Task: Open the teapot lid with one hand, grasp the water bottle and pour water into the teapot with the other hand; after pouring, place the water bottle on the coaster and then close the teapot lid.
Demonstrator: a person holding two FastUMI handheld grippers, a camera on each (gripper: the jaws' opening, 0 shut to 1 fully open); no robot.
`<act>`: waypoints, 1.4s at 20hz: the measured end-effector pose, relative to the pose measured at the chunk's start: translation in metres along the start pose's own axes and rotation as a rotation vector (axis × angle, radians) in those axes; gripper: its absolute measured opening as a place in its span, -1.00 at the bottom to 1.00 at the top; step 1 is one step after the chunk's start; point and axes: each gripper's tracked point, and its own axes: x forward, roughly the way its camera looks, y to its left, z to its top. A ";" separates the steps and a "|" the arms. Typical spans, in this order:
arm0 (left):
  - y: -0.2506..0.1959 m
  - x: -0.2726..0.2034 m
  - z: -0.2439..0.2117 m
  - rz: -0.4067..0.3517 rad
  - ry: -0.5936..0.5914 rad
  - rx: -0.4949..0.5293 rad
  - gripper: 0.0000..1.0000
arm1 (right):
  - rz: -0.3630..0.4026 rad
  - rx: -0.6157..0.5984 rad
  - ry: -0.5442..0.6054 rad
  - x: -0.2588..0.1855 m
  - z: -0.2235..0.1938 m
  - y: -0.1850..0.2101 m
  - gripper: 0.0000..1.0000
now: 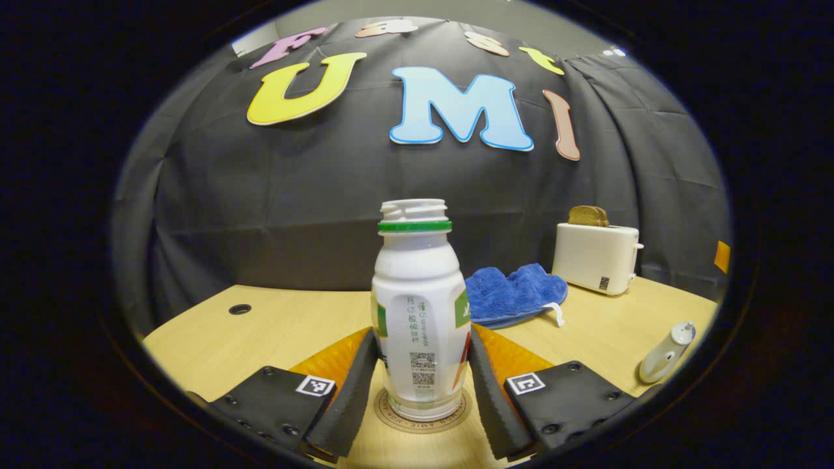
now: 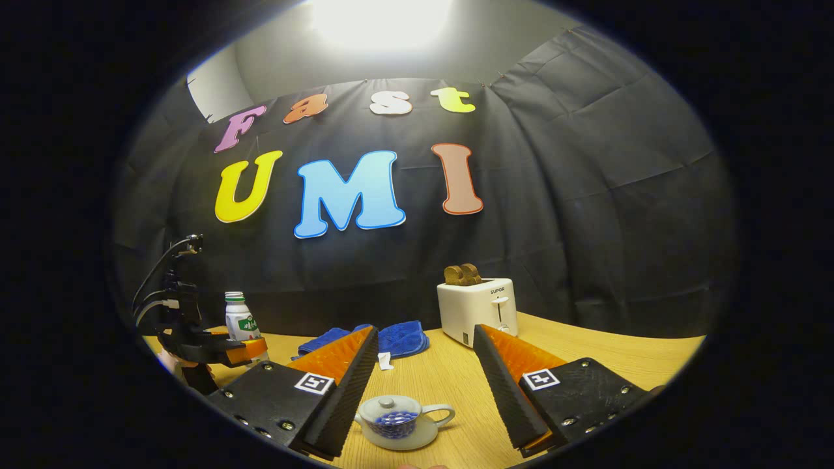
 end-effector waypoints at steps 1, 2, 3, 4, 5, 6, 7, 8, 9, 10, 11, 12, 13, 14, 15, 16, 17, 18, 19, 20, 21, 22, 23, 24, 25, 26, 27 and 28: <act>0.000 0.000 0.000 0.001 -0.001 0.003 0.73 | -0.002 0.001 0.000 0.000 0.000 -0.001 0.80; -0.001 0.000 0.001 0.000 0.001 0.007 0.72 | -0.003 0.003 0.000 0.000 0.000 -0.001 0.80; -0.003 -0.001 0.000 -0.006 0.008 0.005 0.72 | -0.002 0.005 0.002 0.000 -0.001 -0.001 0.80; -0.006 -0.002 -0.003 -0.014 0.015 -0.001 0.84 | -0.001 0.006 0.005 0.000 -0.001 0.000 0.80; -0.006 -0.005 -0.002 -0.010 0.015 -0.009 0.97 | 0.000 0.007 0.009 0.001 -0.003 0.000 0.80; -0.004 -0.007 0.000 -0.004 0.011 -0.015 1.00 | 0.002 0.007 0.013 0.001 -0.004 0.000 0.80; -0.003 -0.011 0.003 0.006 0.003 -0.022 1.00 | 0.004 0.006 0.014 0.001 -0.004 0.001 0.80; -0.003 -0.014 0.005 0.007 -0.004 -0.028 1.00 | 0.006 0.007 0.015 0.001 -0.004 0.002 0.80; -0.005 -0.018 0.007 0.003 -0.007 -0.032 1.00 | 0.008 0.008 0.017 0.001 -0.004 0.002 0.80; -0.007 -0.022 0.007 0.000 -0.007 -0.029 1.00 | 0.011 0.009 0.018 0.001 -0.005 0.003 0.80; -0.008 -0.025 0.008 0.000 -0.005 -0.019 1.00 | 0.013 0.010 0.021 0.001 -0.006 0.004 0.80; -0.008 -0.030 0.009 0.002 -0.006 -0.005 1.00 | 0.014 0.009 0.022 0.001 -0.006 0.004 0.80; -0.008 -0.034 0.012 0.005 -0.011 0.008 1.00 | 0.014 0.007 0.023 0.001 -0.007 0.004 0.80; -0.009 -0.039 0.014 0.007 -0.019 0.021 1.00 | 0.014 0.004 0.023 0.001 -0.006 0.004 0.80; -0.010 -0.044 0.017 0.008 -0.022 0.032 1.00 | 0.014 0.001 0.026 0.002 -0.008 0.005 0.80; -0.010 -0.051 0.019 0.011 -0.026 0.037 1.00 | 0.018 -0.001 0.030 0.002 -0.009 0.006 0.80; -0.010 -0.059 0.022 0.013 -0.032 0.038 1.00 | 0.025 0.000 0.034 0.002 -0.010 0.009 0.80; -0.010 -0.068 0.025 0.016 -0.036 0.038 1.00 | 0.033 0.002 0.037 0.001 -0.011 0.011 0.80; -0.007 -0.077 0.028 0.026 -0.040 0.035 1.00 | 0.041 0.003 0.038 0.001 -0.011 0.013 0.80; -0.005 -0.087 0.029 0.036 -0.045 0.027 1.00 | 0.050 0.004 0.041 0.000 -0.011 0.016 0.80; -0.003 -0.098 0.031 0.048 -0.048 0.015 1.00 | 0.068 0.011 0.044 0.000 -0.011 0.022 0.80; -0.003 -0.108 0.032 0.054 -0.056 0.002 1.00 | 0.089 0.013 0.051 -0.001 -0.012 0.029 0.80; -0.003 -0.120 0.033 0.058 -0.068 -0.007 1.00 | 0.104 0.013 0.061 -0.003 -0.014 0.034 0.80; -0.003 -0.130 0.034 0.065 -0.078 -0.012 1.00 | 0.115 0.018 0.072 -0.007 -0.016 0.039 0.80; -0.002 -0.141 0.035 0.076 -0.083 -0.010 1.00 | 0.128 0.034 0.083 -0.014 -0.018 0.045 0.80; 0.001 -0.152 0.033 0.095 -0.092 -0.008 1.00 | 0.142 0.053 0.093 -0.021 -0.019 0.052 0.80; 0.002 -0.162 0.032 0.106 -0.099 -0.013 1.00 | 0.152 0.064 0.102 -0.029 -0.022 0.057 0.80; -0.004 -0.172 0.027 0.104 -0.104 -0.021 1.00 | 0.155 0.059 0.110 -0.036 -0.024 0.059 0.80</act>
